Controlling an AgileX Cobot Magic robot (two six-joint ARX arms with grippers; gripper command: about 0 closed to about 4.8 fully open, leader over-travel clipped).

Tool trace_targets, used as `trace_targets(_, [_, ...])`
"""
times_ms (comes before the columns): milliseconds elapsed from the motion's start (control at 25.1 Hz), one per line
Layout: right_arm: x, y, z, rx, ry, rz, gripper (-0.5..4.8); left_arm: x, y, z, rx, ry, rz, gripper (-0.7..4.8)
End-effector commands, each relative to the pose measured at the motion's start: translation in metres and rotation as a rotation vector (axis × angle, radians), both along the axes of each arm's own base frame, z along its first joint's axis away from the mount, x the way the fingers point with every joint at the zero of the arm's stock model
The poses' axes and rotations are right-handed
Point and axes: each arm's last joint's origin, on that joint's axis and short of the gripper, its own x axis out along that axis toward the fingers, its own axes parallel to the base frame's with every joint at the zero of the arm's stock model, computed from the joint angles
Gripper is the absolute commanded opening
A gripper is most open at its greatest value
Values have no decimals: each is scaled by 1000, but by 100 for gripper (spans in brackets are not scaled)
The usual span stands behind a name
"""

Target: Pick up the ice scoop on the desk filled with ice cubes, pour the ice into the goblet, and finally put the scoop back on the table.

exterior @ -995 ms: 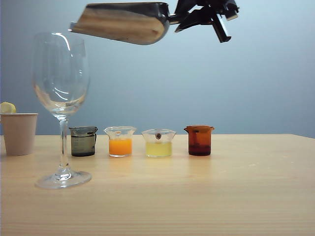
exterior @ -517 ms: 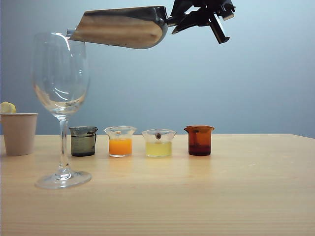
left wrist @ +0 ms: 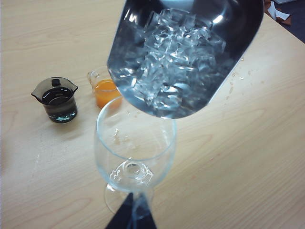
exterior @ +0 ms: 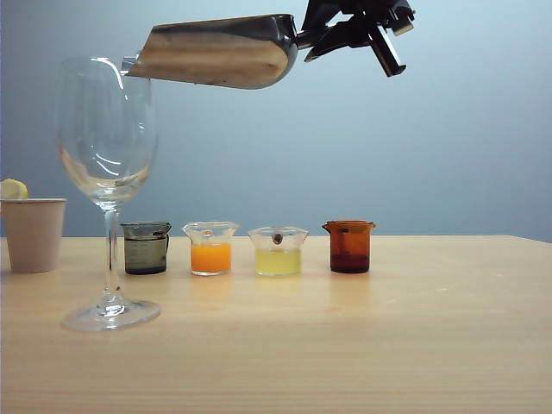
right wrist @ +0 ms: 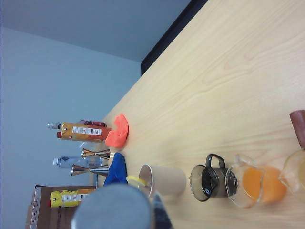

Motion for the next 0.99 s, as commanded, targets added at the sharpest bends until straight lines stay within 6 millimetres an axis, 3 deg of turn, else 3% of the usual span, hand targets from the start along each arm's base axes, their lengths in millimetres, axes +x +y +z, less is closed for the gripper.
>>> trace_targets(40, [-1,-1,13,19,-44,-18,-9,0,0,2,-2,-14,-9,-5])
trace_targets(995, [-2,-1,29,-12,-78,-10,-9,-1,0,2,-2,-14,-9,-5])
